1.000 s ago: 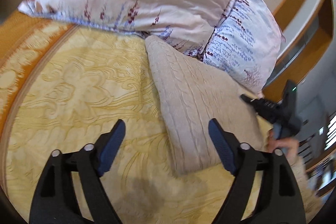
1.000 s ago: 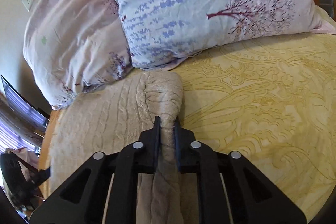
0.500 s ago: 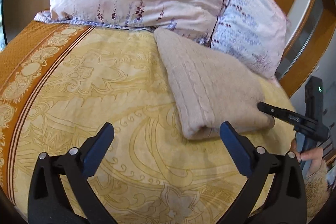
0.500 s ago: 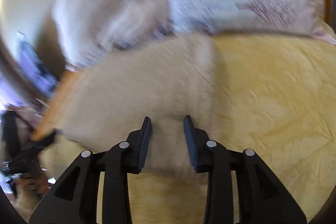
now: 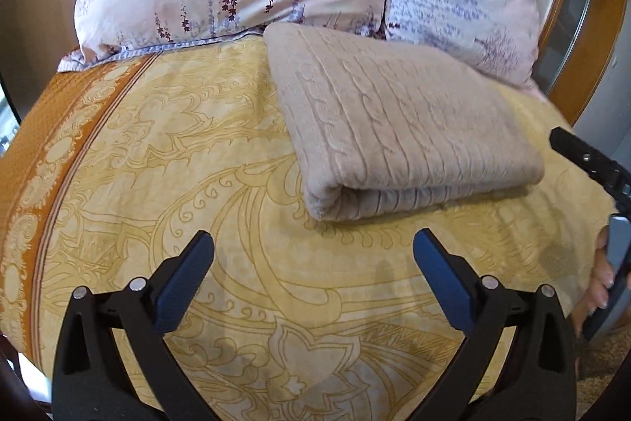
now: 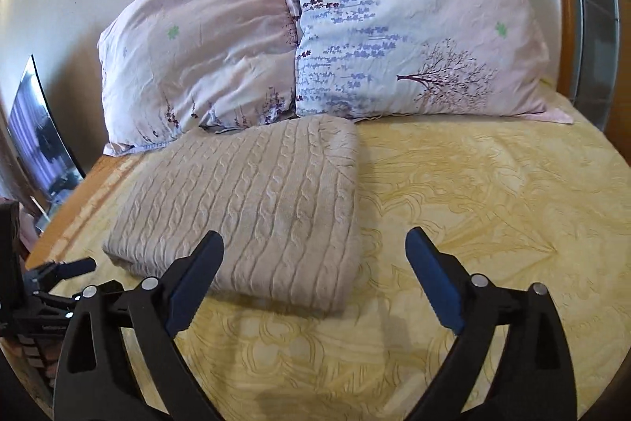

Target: Fold small clothes

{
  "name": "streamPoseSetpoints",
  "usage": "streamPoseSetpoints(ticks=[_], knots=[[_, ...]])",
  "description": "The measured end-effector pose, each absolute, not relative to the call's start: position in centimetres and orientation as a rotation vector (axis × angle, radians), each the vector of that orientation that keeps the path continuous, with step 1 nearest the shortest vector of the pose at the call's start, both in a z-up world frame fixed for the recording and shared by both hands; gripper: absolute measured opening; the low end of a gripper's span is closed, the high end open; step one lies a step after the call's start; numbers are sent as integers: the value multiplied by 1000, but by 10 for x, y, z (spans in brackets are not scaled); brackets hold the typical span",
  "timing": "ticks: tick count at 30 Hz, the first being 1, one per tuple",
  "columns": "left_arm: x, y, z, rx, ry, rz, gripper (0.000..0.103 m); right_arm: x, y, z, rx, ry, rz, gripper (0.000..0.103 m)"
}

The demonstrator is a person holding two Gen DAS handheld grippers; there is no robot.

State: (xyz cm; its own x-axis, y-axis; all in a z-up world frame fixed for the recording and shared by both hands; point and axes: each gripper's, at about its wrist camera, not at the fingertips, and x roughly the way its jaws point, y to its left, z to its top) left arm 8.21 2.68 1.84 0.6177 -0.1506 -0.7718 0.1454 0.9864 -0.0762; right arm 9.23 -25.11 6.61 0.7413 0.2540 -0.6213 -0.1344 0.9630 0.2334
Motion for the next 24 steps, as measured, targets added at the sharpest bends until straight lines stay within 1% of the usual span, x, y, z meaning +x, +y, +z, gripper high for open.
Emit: streamPoseSetpoints(ticks=[3,9,18,24], knots=[[82,23,17,6,898,-172,101,87,-247,63,160,710,181,102],[83,20,14,20,916,-150,101,77,-234,58,151,751,113,102],[90,17,7,31,966,-103,101,82,-211,38,96,903,98,102],[92,15,7,44,976,-88,101,83,-203,30,74,946,82,102]])
